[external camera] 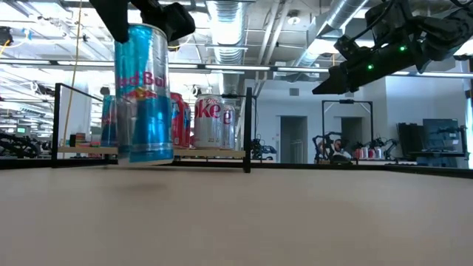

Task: Place canned beverage on shelf
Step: Put the blue soda can on the shelf aligned with the other blue soda can

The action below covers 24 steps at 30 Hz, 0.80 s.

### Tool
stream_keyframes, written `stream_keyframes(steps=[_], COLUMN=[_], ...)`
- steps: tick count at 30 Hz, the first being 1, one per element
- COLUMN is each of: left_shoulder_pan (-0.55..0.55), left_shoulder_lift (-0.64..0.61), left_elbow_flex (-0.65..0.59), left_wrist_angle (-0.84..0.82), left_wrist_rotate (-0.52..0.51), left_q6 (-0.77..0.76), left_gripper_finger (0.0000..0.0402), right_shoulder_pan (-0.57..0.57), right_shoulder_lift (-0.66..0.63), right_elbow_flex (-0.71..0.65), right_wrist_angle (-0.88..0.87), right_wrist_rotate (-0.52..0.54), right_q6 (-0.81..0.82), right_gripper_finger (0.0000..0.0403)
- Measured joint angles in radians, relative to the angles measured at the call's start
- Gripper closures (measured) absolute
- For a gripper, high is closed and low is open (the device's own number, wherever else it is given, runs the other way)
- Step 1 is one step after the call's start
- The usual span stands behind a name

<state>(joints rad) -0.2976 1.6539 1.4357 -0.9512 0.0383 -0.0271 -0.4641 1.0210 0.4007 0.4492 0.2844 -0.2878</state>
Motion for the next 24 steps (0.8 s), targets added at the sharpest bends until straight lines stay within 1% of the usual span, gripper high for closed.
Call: stream_keyframes(steps=[4,13,17,20,24], left_shoulder_pan=[-0.003,-0.003,-0.003,-0.003,0.000], left_shoulder_lift=[0.000,0.000,0.000,0.000,0.000], left_elbow_flex=[0.000,0.000,0.000,0.003,0.038], left_wrist_angle=[0.000,0.002,0.005,0.042,0.064], left_wrist_rotate=[-0.015,-0.025,-0.024,-0.020,-0.017], left_q6=[0.000,-0.012,-0.019,-0.050,-0.077], left_gripper_finger=[0.0146,0.0123,0.0121,0.0121,0.0120], right_shoulder_pan=[0.000,0.000,0.000,0.000,0.000], right_shoulder_lift=[0.000,0.000,0.000,0.000,0.000], right_elbow_flex=[0.000,0.000,0.000,0.000,0.000], right_wrist_angle=[0.000,0.000,0.000,0.000,0.000], right_wrist_rotate=[0.000,0.000,0.000,0.000,0.000], right_q6=[0.000,0.000,0.000,0.000,0.000], right_gripper_finger=[0.0382,0.0382,0.0382,0.0382,0.0382])
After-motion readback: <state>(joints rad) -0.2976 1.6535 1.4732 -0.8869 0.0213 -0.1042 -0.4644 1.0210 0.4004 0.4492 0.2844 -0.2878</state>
